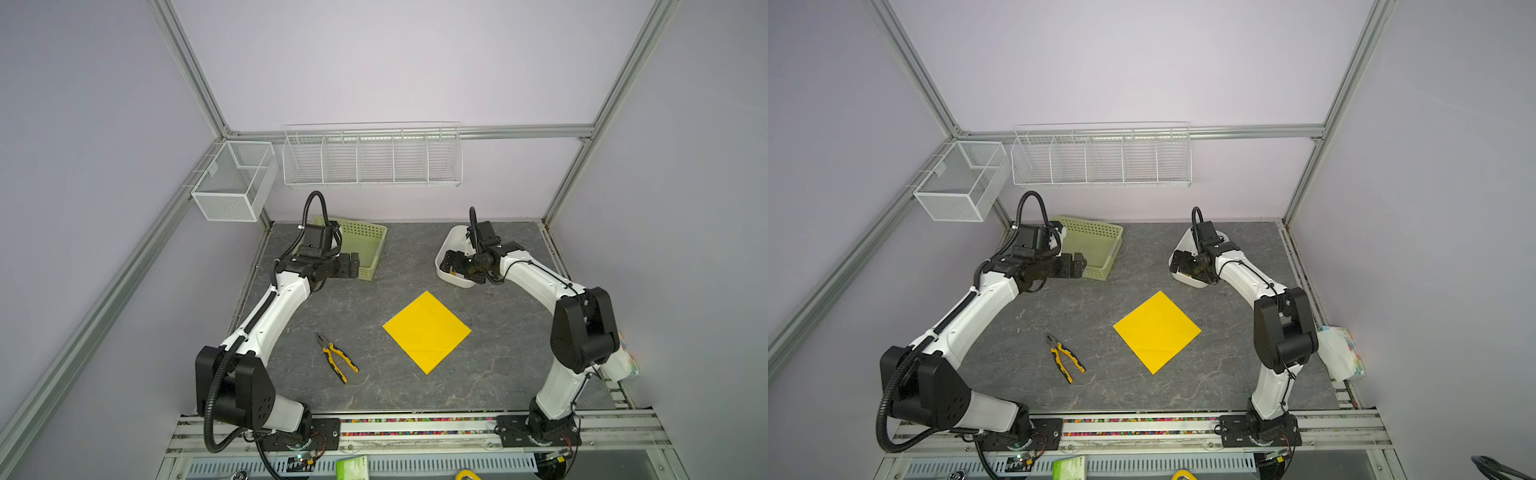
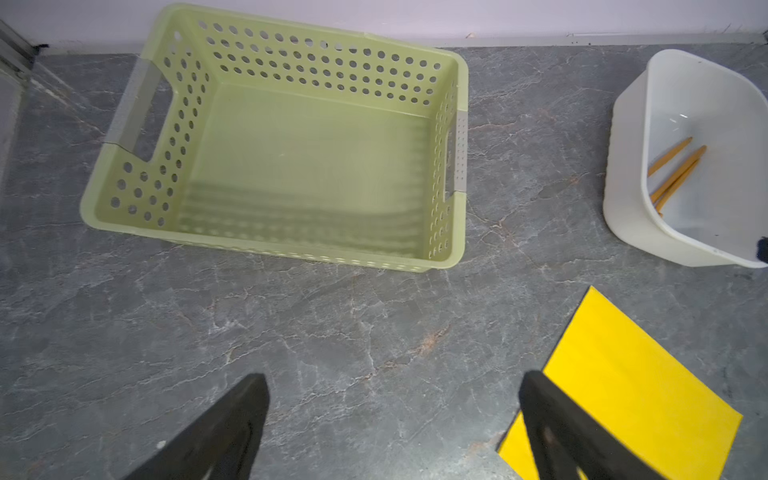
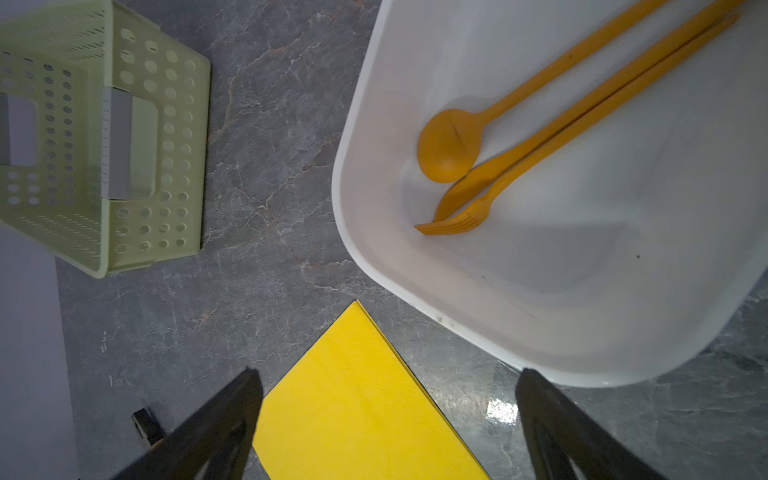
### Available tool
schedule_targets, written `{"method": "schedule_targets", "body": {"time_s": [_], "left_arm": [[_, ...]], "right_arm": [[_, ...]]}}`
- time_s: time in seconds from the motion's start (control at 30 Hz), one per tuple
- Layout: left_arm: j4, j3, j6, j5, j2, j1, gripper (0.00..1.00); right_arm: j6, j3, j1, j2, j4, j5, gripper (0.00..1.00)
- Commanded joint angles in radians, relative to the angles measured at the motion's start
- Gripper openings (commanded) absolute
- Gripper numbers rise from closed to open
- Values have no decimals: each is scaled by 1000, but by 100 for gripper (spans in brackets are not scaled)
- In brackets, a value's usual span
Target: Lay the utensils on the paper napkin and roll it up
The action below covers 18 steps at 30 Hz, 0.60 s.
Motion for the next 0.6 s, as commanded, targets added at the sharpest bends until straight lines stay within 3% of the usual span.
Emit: {"method": "schedule_targets", "body": {"time_s": [0.0, 0.57], "left_arm": [[41, -32, 50, -43, -66, -1, 96], [54, -27, 17, -42, -32, -26, 96]], "right_arm": [[-25, -27, -21, -4, -39, 16, 98], [-80, -114, -99, -51, -69, 42, 98]]}}
